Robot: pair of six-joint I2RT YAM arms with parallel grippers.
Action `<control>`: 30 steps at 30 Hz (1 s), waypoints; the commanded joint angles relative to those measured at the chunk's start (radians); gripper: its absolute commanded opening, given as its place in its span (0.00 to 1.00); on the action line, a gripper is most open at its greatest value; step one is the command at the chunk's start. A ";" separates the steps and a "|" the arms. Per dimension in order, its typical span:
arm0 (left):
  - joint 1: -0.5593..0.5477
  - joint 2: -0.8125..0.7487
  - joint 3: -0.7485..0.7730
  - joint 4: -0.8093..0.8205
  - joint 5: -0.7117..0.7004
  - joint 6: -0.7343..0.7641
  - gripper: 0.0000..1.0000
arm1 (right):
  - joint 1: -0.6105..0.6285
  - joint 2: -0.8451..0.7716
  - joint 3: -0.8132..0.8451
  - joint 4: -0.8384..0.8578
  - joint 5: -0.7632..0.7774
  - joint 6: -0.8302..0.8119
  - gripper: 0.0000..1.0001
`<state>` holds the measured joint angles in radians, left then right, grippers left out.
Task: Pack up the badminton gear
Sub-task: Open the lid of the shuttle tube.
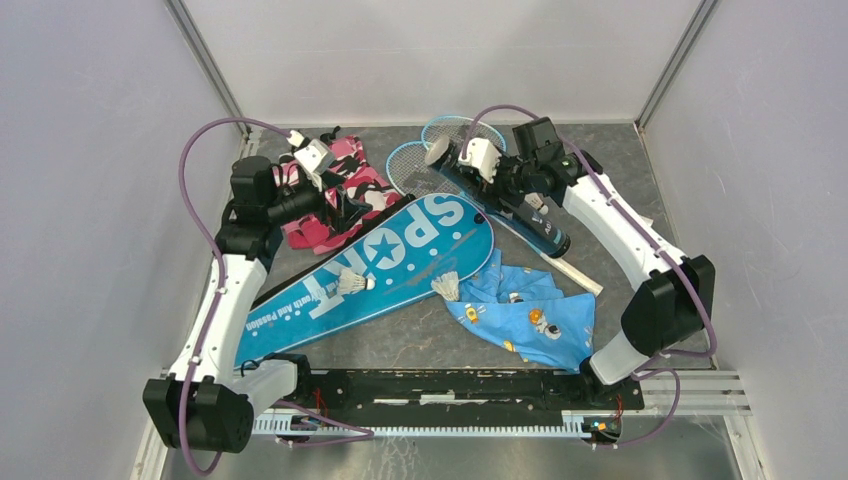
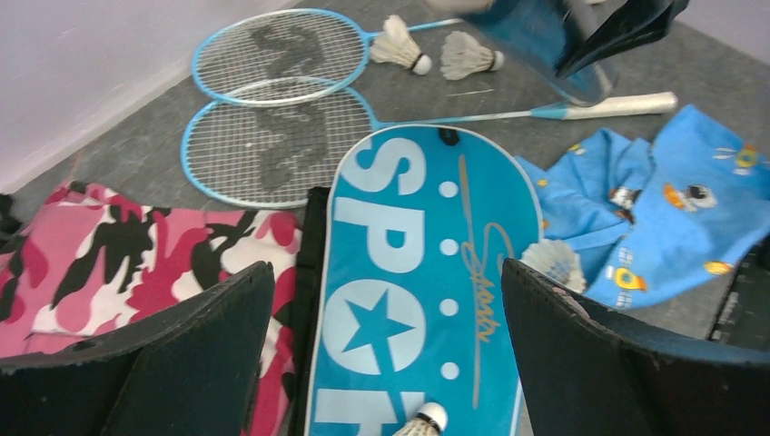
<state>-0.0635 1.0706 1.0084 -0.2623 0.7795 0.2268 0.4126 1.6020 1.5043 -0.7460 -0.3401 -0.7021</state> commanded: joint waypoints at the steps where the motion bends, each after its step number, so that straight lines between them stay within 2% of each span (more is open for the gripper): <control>1: -0.029 -0.006 0.106 -0.142 0.105 0.057 1.00 | 0.011 -0.075 -0.071 -0.017 -0.085 -0.135 0.26; 7: -0.123 0.022 0.197 -0.308 0.079 0.174 1.00 | 0.024 -0.103 -0.155 -0.018 -0.194 -0.200 0.26; 13: -0.231 0.036 0.186 -0.320 0.035 0.246 0.99 | 0.026 -0.106 -0.221 -0.011 -0.283 -0.235 0.21; 18: -0.266 0.060 0.167 -0.319 0.064 0.333 0.91 | 0.025 -0.124 -0.262 -0.005 -0.333 -0.268 0.17; 30: -0.285 0.105 0.062 -0.298 0.240 0.530 0.70 | 0.026 -0.156 -0.316 0.012 -0.406 -0.275 0.13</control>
<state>-0.3393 1.1625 1.1038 -0.5819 0.9199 0.6380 0.4324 1.4841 1.1942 -0.7689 -0.6743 -0.9497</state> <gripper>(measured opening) 0.730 0.712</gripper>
